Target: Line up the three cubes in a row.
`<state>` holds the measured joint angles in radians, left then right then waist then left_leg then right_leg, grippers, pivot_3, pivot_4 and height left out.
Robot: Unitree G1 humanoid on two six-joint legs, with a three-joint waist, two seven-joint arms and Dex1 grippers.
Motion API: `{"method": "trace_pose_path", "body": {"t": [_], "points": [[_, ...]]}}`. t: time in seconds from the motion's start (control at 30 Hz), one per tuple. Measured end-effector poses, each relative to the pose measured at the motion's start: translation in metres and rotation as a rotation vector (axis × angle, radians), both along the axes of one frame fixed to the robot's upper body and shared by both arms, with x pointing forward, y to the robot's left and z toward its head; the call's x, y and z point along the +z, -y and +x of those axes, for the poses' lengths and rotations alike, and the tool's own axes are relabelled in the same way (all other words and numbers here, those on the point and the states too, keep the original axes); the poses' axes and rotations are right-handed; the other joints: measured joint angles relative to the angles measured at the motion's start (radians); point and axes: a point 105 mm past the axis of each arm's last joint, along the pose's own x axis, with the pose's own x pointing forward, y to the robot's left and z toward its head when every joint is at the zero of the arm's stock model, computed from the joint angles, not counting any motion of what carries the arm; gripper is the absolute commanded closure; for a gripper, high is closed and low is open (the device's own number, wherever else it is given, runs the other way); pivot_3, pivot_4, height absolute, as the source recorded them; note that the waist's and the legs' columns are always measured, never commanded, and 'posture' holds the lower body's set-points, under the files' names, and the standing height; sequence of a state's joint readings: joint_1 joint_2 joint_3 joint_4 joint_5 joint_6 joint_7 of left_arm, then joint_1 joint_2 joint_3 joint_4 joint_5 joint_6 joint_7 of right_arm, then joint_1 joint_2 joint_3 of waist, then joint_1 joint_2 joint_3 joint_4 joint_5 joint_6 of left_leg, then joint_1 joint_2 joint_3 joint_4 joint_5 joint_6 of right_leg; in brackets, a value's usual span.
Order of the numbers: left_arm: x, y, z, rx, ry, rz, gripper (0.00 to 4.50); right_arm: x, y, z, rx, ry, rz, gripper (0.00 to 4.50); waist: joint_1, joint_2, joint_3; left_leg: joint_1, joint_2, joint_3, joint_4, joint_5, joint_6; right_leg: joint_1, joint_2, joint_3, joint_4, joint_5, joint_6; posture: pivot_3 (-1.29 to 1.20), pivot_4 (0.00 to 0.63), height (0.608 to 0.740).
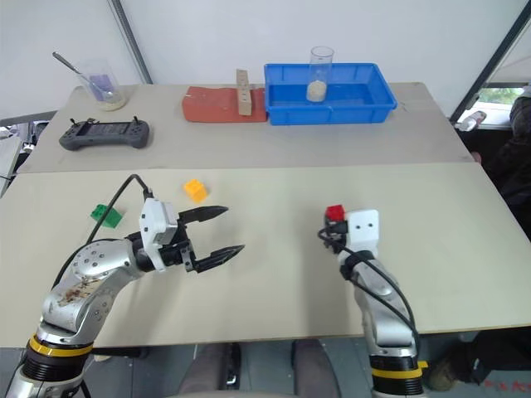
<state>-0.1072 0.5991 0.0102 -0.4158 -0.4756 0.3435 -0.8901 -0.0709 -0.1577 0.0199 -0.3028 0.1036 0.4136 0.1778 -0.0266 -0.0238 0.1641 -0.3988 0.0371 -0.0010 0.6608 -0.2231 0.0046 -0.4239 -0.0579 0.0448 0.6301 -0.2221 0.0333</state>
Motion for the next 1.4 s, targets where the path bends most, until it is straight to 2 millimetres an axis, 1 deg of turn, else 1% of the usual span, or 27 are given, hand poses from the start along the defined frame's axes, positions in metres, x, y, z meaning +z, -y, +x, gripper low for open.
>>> {"method": "trace_pose_path", "body": {"t": [0.1,0.13,0.23,0.33,0.43,0.53,0.6,0.67,0.73,0.8,0.87,0.93,1.03,1.13,1.2,1.33,1.4], "points": [[-0.004,-0.009,-0.004,0.013,-0.009,0.017,0.0,-0.003,-0.011,-0.001,0.03,-0.027,-0.003,3.07,0.001,0.0,0.0,0.0,-0.001,0.0,0.0,0.0,0.0,0.0,-0.001,0.0,-0.001,-0.001,-0.001,0.0,0.15,0.74],[-0.007,-0.013,-0.006,0.022,-0.02,0.023,0.0,-0.005,-0.014,-0.001,0.035,-0.034,-0.014,3.07,0.002,0.0,0.0,0.0,-0.001,0.0,0.0,0.0,0.0,0.0,-0.001,0.0,-0.001,-0.004,-0.006,0.0,0.15,0.74],[-0.017,-0.021,-0.013,0.042,-0.051,0.03,0.0,-0.005,-0.02,-0.001,0.047,-0.037,-0.031,3.07,0.003,0.0,0.0,-0.001,-0.001,0.001,0.0,0.0,0.0,0.0,-0.001,0.0,-0.001,-0.004,-0.006,0.0,0.15,0.74],[-0.023,-0.025,-0.02,0.053,-0.072,0.033,0.0,-0.006,-0.032,-0.002,0.078,-0.038,-0.024,3.07,0.004,0.0,0.0,-0.001,0.0,0.0,0.0,0.0,0.0,-0.001,-0.001,0.0,-0.001,-0.004,-0.006,0.0,0.15,0.74],[-0.021,-0.025,-0.025,0.056,-0.064,0.038,0.0,-0.007,-0.044,-0.005,0.139,-0.044,-0.022,3.07,0.006,0.0,0.0,-0.001,0.0,0.0,0.0,0.0,0.0,-0.001,-0.001,0.0,0.0,-0.004,-0.007,0.0,0.15,0.74],[-0.018,-0.026,-0.026,0.059,-0.051,0.043,0.0,-0.009,-0.05,-0.01,0.24,-0.056,-0.032,3.07,0.008,0.0,0.0,0.0,-0.001,0.001,0.0,0.0,0.0,0.0,-0.001,0.0,-0.001,-0.004,-0.007,0.0,0.15,0.74],[-0.016,-0.028,-0.026,0.062,-0.046,0.042,0.0,-0.009,-0.052,-0.017,0.383,-0.062,-0.069,3.07,0.008,0.0,0.0,0.0,-0.001,0.001,0.0,0.0,0.0,0.0,-0.002,0.001,-0.001,-0.004,-0.007,0.0,0.15,0.74],[-0.015,-0.029,-0.026,0.064,-0.046,0.042,0.0,-0.004,-0.051,-0.02,0.495,-0.049,-0.108,3.07,0.008,0.0,0.0,0.0,-0.001,0.001,0.0,0.0,0.0,0.0,-0.002,0.001,-0.001,-0.004,-0.007,0.0,0.15,0.74],[-0.015,-0.029,-0.026,0.063,-0.045,0.042,0.0,0.007,-0.047,-0.013,0.635,-0.019,-0.173,3.07,0.003,-0.001,0.001,0.001,-0.001,0.002,0.0,0.0,0.0,0.0,-0.001,0.001,-0.001,-0.004,-0.007,0.0,0.15,0.74],[-0.016,-0.03,-0.027,0.068,-0.048,0.039,0.0,0.019,-0.038,-0.004,0.715,0.015,-0.223,3.07,0.002,-0.001,0.001,0.002,0.0,0.002,0.0,0.0,0.0,0.001,0.0,0.001,-0.001,-0.004,-0.007,0.0,0.15,0.74],[-0.019,-0.03,-0.028,0.07,-0.058,0.029,0.0,0.026,-0.038,0.004,0.783,0.029,-0.233,3.07,-0.001,-0.002,0.001,0.002,0.002,0.002,0.0,0.0,0.0,0.001,0.002,0.001,0.0,-0.004,-0.007,0.0,0.15,0.74],[-0.021,-0.028,-0.029,0.071,-0.06,0.015,0.0,0.028,-0.045,0.011,0.885,0.026,-0.231,3.07,-0.006,-0.002,0.001,0.002,0.003,0.002,0.0,0.0,0.0,0.001,0.004,0.0,0.0,-0.002,-0.005,0.0,0.15,0.74],[-0.022,-0.027,-0.029,0.077,-0.055,0.005,0.0,0.024,-0.056,0.016,1.008,0.01,-0.236,3.07,-0.008,-0.002,0.001,0.002,0.005,0.002,-0.001,0.0,0.0,0.0,0.005,0.0,0.0,0.0,-0.004,0.0,0.15,0.74],[-0.023,-0.028,-0.029,0.093,-0.051,0.008,0.0,0.013,-0.061,0.015,1.11,-0.013,-0.275,3.07,-0.009,-0.002,0.001,0.001,0.004,0.002,-0.001,0.0,0.0,0.0,0.004,0.0,0.0,0.0,-0.004,0.0,0.15,0.74],[-0.028,-0.03,-0.032,0.109,-0.069,0.009,0.0,0.005,-0.057,0.018,1.157,-0.041,-0.316,3.07,-0.01,-0.002,0.001,0.001,0.004,0.002,-0.001,0.0,0.0,0.0,0.003,0.001,-0.001,0.001,-0.005,0.0,0.15,0.74],[-0.03,-0.031,-0.035,0.128,-0.076,0.007,0.0,-0.002,-0.055,0.021,1.187,-0.062,-0.326,3.07,-0.011,-0.002,0.001,0.001,0.004,0.003,-0.001,0.0,0.0,0.0,0.003,0.0,0.0,0.003,-0.009,0.0,0.15,0.74],[-0.032,-0.031,-0.037,0.14,-0.076,0.001,0.0,-0.007,-0.056,0.022,1.204,-0.066,-0.321,3.07,-0.013,-0.002,0.001,0.002,0.004,0.003,-0.001,0.0,0.0,0.0,0.004,0.0,0.0,0.004,-0.01,0.0,0.15,0.74]]}}
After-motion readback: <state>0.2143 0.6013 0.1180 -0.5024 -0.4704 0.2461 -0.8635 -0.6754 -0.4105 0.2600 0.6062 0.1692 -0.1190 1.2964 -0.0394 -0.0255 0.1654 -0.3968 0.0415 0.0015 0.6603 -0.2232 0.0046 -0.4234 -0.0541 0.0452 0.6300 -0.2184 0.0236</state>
